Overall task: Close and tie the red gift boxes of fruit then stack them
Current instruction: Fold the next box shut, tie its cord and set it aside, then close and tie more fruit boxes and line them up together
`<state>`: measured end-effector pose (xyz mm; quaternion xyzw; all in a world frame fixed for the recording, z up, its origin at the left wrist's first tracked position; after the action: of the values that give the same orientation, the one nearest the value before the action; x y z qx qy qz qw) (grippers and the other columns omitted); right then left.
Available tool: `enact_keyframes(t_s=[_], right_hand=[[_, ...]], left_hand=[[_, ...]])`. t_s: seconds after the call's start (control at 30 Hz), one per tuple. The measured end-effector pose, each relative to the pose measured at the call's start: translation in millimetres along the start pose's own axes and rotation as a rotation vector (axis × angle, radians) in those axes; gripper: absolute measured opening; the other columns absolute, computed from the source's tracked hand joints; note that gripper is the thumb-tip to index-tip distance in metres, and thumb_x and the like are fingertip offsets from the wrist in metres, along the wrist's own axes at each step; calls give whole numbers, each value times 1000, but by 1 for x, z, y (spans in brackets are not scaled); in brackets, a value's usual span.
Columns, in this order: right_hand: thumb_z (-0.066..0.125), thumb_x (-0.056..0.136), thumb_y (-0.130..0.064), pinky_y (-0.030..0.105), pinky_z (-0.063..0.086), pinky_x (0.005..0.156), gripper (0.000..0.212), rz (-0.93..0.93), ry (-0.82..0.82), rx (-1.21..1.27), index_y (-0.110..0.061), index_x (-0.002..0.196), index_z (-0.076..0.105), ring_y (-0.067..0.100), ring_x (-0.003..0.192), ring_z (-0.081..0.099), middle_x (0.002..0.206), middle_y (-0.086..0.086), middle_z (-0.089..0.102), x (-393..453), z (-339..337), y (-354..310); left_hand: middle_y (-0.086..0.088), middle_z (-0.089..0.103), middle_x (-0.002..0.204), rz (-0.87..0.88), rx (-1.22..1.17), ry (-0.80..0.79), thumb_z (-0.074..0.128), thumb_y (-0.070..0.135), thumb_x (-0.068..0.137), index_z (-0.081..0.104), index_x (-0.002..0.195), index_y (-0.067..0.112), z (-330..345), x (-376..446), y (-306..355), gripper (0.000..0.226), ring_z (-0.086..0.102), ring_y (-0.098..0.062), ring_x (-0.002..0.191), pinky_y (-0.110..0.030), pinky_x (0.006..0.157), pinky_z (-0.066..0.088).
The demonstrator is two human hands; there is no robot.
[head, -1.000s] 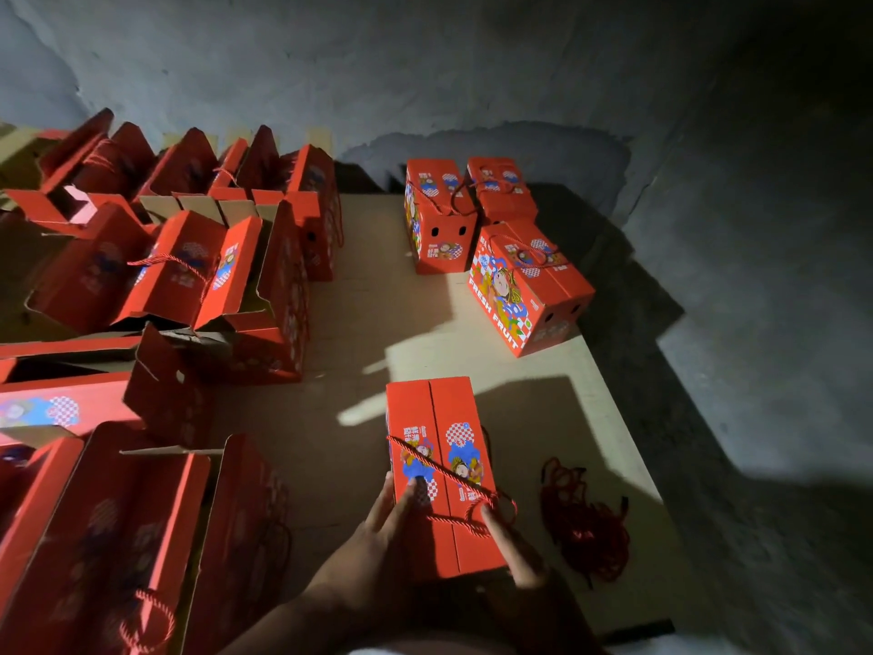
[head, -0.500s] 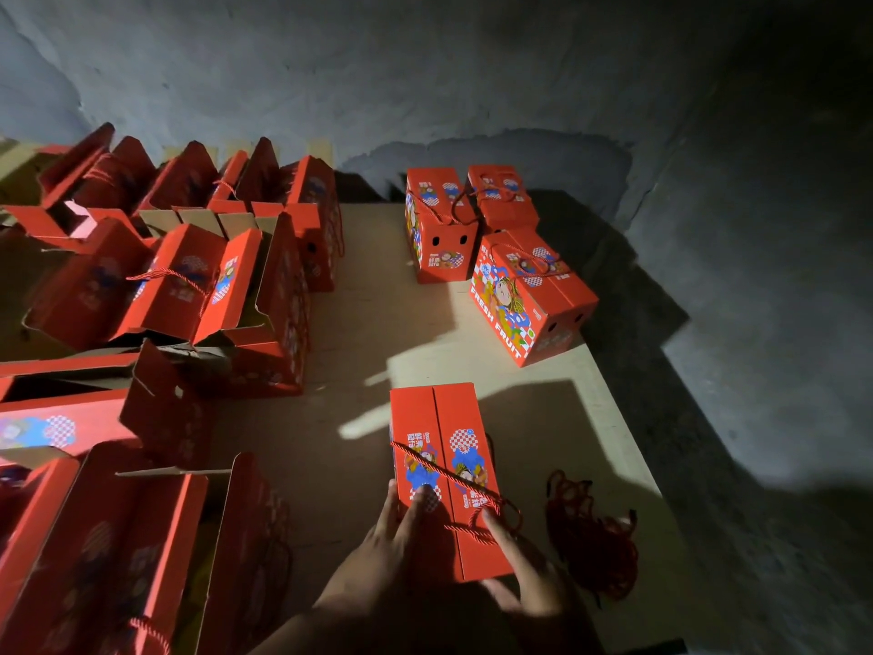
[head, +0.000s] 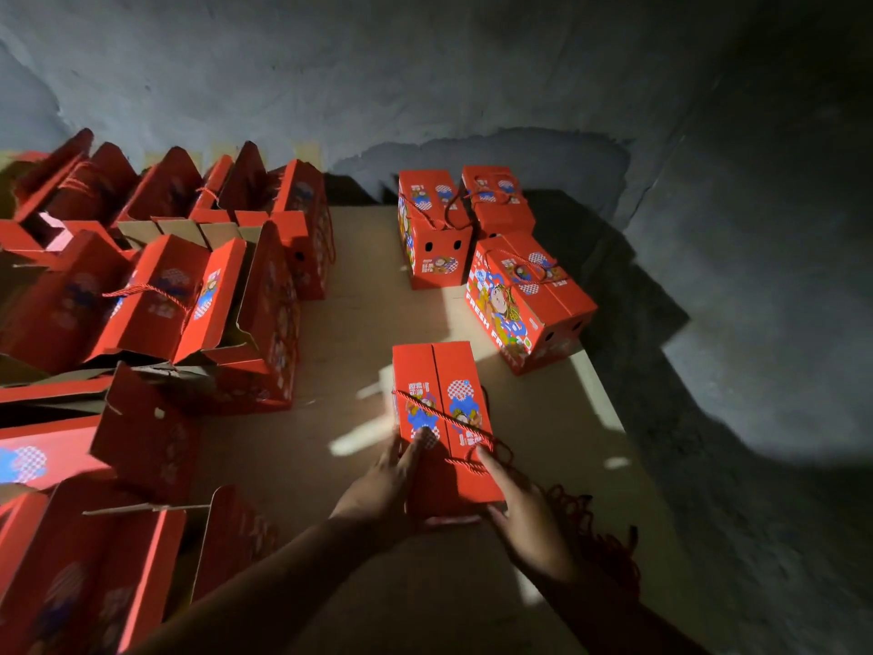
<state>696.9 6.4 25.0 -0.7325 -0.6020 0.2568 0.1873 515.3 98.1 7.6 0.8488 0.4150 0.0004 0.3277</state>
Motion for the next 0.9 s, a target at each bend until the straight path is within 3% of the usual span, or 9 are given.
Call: enact_keyframes(t_s=[0.1, 0.17, 0.23, 0.3, 0.4, 0.53, 0.7, 0.8, 0.9], right_hand=[[67, 96, -30, 33, 34, 118, 78, -20, 33, -104, -41, 160, 23, 15, 151, 32, 166, -6, 31, 27, -12, 2], [41, 95, -69, 32, 35, 116, 73, -23, 29, -146, -45, 160, 20, 13, 152, 28, 168, -7, 26, 45, -21, 2], [7, 75, -94, 30, 32, 116, 101, -20, 28, -103, -42, 161, 22, 17, 153, 27, 169, -2, 22, 63, -29, 3], [-9, 56, -103, 27, 27, 115, 125, 14, 20, -126, -42, 160, 23, 21, 152, 25, 172, 3, 10, 82, -36, 5], [-14, 61, -96, 30, 37, 110, 117, 69, -7, -266, -44, 160, 20, 23, 152, 19, 172, 2, -11, 114, -47, 0], [39, 106, -49, 35, 45, 108, 62, 51, 24, -460, -41, 162, 14, 27, 156, 15, 172, 0, -14, 154, -54, -1], [34, 107, -22, 49, 31, 120, 55, 13, 78, -579, -23, 162, 28, 43, 155, 16, 170, 15, 7, 196, -65, -3], [30, 108, -19, 51, 23, 123, 54, 28, 57, -644, -19, 162, 27, 42, 155, 14, 170, 17, 10, 223, -69, 2], [31, 109, -20, 51, 27, 122, 53, 35, 72, -647, -19, 162, 25, 41, 155, 15, 169, 18, 13, 246, -74, 6]], left_hand=[[-14, -13, 169, -9, 24, -12, 57, 69, 70, -7, 163, 26, -16, 26, -1, 121, 25, -37, 152, -44, 117, 38], [-15, -14, 168, -19, 65, -27, 74, 52, 78, -11, 162, 27, -22, 48, -4, 123, 27, -39, 150, -45, 114, 41], [-17, -18, 167, -45, 116, -30, 79, 40, 82, -15, 161, 30, -29, 68, -8, 124, 22, -40, 152, -46, 114, 40], [-19, -19, 166, -49, 165, -23, 78, 37, 85, -16, 160, 31, -37, 87, -9, 121, 13, -41, 154, -48, 118, 35], [-21, -22, 166, -25, 248, 19, 76, 53, 83, -11, 161, 29, -54, 115, -9, 119, 7, -43, 154, -52, 115, 37], [-1, -34, 164, -64, 288, 17, 74, 56, 82, -8, 161, 37, -75, 151, -11, 115, -6, -35, 156, -63, 108, 43], [5, -31, 165, -74, 285, -24, 76, 49, 85, -13, 161, 28, -93, 192, -13, 119, -13, -25, 156, -64, 108, 42], [5, -30, 165, -81, 297, -21, 78, 46, 84, -12, 162, 27, -102, 216, -16, 121, -13, -23, 156, -62, 108, 43], [6, -29, 166, -86, 288, -4, 81, 46, 81, -11, 162, 29, -109, 238, -20, 123, -13, -22, 156, -61, 108, 43]])
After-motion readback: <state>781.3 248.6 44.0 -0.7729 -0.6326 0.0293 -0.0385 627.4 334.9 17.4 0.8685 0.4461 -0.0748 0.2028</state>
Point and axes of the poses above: each hand's wrist, its own x-axis towards the middle knuckle, its own z-axis out of the palm, y = z × x, the point moved 7 cm from there along x, towards the middle knuckle
